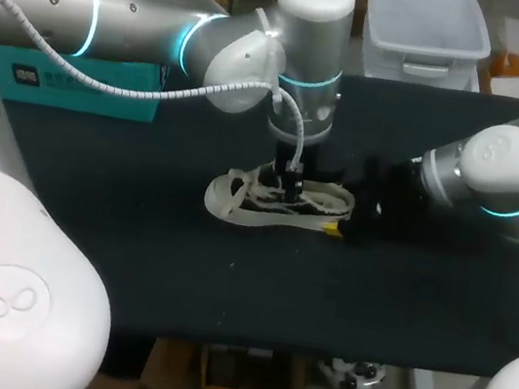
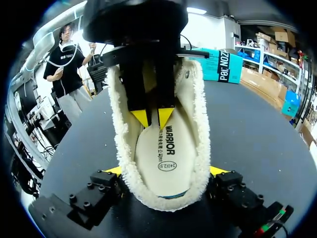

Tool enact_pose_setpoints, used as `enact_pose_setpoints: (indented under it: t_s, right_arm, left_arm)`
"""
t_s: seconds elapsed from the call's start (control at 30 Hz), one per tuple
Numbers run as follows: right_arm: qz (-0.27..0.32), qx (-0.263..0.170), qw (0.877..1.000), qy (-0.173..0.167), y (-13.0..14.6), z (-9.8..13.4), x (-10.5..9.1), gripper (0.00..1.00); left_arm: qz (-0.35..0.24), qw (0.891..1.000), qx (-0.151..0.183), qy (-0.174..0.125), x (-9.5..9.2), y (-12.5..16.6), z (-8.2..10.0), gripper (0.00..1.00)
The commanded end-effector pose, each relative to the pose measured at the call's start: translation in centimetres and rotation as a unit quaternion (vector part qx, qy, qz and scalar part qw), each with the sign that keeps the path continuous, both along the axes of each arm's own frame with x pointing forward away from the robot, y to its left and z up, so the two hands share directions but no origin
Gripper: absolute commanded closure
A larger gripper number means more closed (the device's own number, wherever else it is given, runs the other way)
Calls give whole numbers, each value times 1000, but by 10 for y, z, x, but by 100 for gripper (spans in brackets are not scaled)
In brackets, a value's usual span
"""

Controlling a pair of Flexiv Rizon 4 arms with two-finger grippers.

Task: Open the shoe tongue, take the insole out of the shoe, put the insole back into the shoe, and pack the shoe into the shoebox

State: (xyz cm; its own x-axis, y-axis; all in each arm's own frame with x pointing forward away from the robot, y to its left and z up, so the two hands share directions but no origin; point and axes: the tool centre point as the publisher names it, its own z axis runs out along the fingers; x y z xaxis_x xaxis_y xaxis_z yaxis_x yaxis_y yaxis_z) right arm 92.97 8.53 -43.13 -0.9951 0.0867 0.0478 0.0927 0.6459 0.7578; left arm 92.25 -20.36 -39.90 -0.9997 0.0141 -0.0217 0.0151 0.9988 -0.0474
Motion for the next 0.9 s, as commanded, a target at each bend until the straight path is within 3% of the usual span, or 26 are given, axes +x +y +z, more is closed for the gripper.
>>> enact_pose_setpoints:
  t_s: [0.03,0.1,0.4,0.73,0.9]
  right_arm:
    - [1,1,1000,0,-4,-3,-3,100]
    - [1,1,1000,0,-4,-3,-3,100]
    - [1,1,1000,0,-4,-3,-3,100]
    - [1,1,1000,0,-4,-3,-3,100]
    - [1,1,1000,0,-4,-3,-3,100]
  left_arm:
    - [0,1000,-8,3,7,10,-26,87]
    - [-1,1000,-19,13,6,9,-25,100]
    - [-29,997,-53,38,10,-6,-11,100]
    - [-66,995,-51,61,2,-29,-12,100]
    - [-71,993,-56,81,-6,-32,-13,80]
